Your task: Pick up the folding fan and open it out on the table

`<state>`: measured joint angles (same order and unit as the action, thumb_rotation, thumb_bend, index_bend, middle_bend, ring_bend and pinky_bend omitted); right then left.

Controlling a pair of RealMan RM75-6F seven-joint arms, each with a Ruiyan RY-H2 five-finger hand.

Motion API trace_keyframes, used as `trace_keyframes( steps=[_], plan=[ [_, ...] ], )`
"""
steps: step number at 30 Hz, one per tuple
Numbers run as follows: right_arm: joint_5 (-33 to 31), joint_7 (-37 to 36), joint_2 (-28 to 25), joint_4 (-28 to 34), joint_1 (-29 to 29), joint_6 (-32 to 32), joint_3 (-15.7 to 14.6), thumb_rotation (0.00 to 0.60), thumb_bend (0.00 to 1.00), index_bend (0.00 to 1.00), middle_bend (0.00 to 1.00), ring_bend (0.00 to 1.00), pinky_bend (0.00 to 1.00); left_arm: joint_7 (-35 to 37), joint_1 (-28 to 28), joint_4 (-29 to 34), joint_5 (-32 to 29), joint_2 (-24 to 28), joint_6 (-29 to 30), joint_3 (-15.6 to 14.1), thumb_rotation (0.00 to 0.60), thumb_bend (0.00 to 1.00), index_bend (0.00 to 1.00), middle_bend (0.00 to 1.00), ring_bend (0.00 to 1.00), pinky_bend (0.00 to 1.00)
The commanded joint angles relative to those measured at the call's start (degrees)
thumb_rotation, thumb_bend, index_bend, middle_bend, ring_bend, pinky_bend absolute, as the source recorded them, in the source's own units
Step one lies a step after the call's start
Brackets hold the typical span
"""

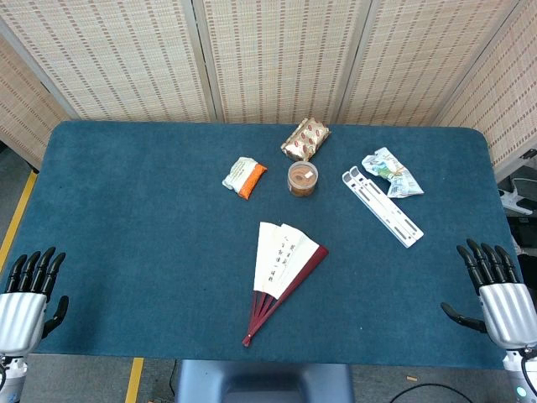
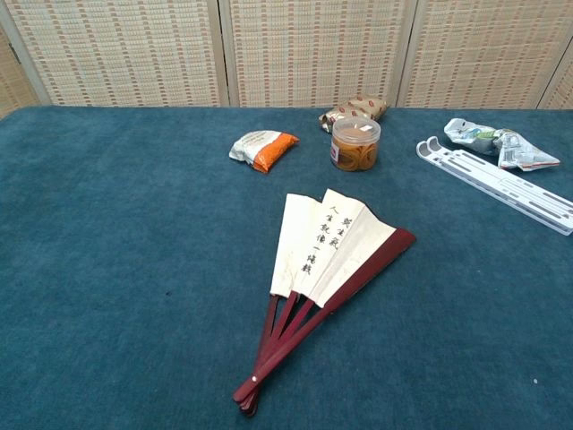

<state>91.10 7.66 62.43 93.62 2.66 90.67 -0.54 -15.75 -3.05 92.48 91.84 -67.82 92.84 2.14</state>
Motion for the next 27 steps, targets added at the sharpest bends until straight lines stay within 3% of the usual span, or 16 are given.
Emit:
trace_keyframes(
  steps=[1,8,13,17,27],
  plan=[
    [0.12,0.02,0.02,-0.08,0.04,-0.29,0.08,0.437,0.12,0.00,0.00,0.00,0.00,0.00,-0.10,0.14,0.01,-0.10,-0.04,0.15,0.600,0.44,0.00,0.00,0.00,0.06],
    [2.80,0.64,1.36,-1.22,1.00,-1.72,-0.41,0.424,0.12,0.00,0.00,0.00,0.00,0.49,-0.33,0.38,0.54,-0.02,-0.34,0.03,0.600,0.44,0.00,0.00,0.00,0.06],
    [7.64,5.79,4.20,-2.27,5.80,-8.76,-1.38,0.423,0.12,0.00,0.00,0.00,0.00,1.59,-0.40,0.23,-0.08,0.34,-0.97,0.06,0.600,0.44,0.00,0.00,0.00,0.06],
    [8.95,9.97,6.96,-2.10,10.17,-14.42,-0.20,0.450,0.12,0.02,0.00,0.00,0.00,2.04,-0.46,0.27,-0.29,0.55,-1.08,0.21,0.600,0.44,0.00,0.00,0.00,0.06],
    [7.71,14.07,20.09,-10.11,19.81,-26.37,2.70,0.543,0.12,0.23,0.00,0.00,0.00,2.72,-1.01,0.08,-1.96,0.70,-2.75,0.65,0.600,0.44,0.00,0.00,0.00,0.06]
  ],
)
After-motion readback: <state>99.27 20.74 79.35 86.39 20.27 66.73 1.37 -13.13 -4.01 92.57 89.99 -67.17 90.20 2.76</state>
